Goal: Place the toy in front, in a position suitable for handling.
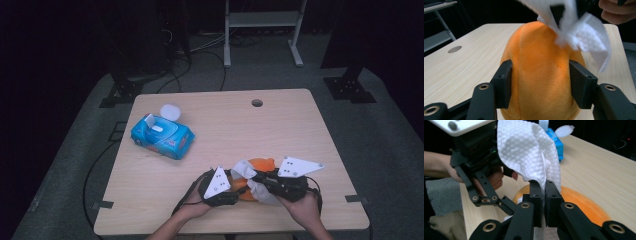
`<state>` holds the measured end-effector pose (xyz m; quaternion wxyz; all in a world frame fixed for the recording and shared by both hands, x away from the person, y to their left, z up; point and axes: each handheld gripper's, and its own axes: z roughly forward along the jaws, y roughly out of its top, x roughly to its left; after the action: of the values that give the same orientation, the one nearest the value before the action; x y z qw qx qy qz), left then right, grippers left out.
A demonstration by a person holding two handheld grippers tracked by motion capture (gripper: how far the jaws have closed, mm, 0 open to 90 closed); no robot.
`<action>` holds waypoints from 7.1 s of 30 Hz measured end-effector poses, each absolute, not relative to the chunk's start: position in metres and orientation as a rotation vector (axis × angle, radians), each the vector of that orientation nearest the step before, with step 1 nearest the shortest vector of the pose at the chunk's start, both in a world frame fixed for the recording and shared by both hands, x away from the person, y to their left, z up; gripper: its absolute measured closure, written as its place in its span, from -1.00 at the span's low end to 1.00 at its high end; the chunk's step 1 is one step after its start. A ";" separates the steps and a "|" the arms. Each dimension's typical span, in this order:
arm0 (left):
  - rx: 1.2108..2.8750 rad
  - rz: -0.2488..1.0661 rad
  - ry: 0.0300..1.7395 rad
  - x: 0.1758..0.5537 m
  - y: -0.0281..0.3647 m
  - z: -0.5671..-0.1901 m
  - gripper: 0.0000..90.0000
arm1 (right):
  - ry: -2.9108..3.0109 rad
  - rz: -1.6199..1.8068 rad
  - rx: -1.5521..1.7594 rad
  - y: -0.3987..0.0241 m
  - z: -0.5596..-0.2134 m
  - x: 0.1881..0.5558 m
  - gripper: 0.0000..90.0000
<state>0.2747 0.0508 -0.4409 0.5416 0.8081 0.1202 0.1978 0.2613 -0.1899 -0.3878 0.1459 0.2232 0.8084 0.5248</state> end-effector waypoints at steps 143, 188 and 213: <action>1.950 0.275 0.239 0.310 0.102 -0.454 -0.05 | 2.357 1.493 0.849 -0.207 -0.415 0.292 0.90; 1.961 0.361 0.138 0.292 0.074 -0.447 -0.07 | 2.313 1.475 0.780 -0.199 -0.396 0.285 0.90; 1.933 0.307 0.220 0.291 0.078 -0.446 -0.01 | 2.352 1.441 0.822 -0.209 -0.404 0.287 0.90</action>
<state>0.2911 0.0781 -0.4456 0.5530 0.8177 0.0932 0.1300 0.2869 -0.2092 -0.4044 0.1314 0.2831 0.8102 0.4962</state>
